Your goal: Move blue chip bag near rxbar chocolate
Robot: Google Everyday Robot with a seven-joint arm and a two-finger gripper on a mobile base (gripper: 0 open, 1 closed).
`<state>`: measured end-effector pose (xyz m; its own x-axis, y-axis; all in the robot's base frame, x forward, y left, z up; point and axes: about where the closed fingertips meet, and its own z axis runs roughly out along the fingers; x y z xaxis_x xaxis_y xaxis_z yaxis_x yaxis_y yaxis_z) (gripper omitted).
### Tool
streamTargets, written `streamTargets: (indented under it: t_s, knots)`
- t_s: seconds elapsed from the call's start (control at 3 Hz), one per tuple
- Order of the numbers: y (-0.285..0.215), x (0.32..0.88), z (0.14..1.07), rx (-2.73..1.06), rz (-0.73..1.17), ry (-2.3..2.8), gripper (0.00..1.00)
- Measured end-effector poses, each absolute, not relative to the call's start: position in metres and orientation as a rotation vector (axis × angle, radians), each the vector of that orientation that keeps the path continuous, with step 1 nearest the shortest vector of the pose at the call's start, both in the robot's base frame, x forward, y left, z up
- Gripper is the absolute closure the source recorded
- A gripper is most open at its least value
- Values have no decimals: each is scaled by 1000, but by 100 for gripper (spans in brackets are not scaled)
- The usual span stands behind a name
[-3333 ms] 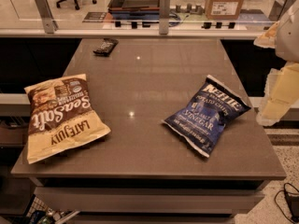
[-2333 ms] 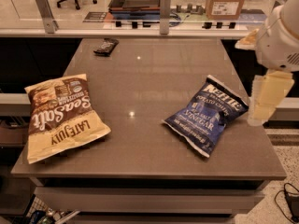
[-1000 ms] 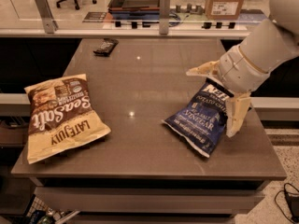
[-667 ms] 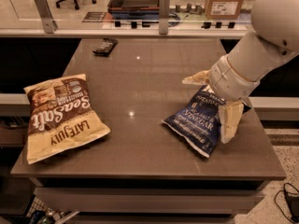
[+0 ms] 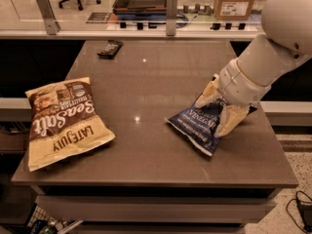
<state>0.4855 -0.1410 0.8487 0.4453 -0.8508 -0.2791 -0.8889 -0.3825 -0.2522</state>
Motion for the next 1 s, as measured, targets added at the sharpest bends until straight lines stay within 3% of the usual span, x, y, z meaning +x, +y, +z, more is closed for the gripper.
streamTargets:
  t_s: [0.67,1.0]
  knots:
    - [-139,485,849,-2342,143,1473,87]
    - [-138,484,851,-2343,142,1471,100]
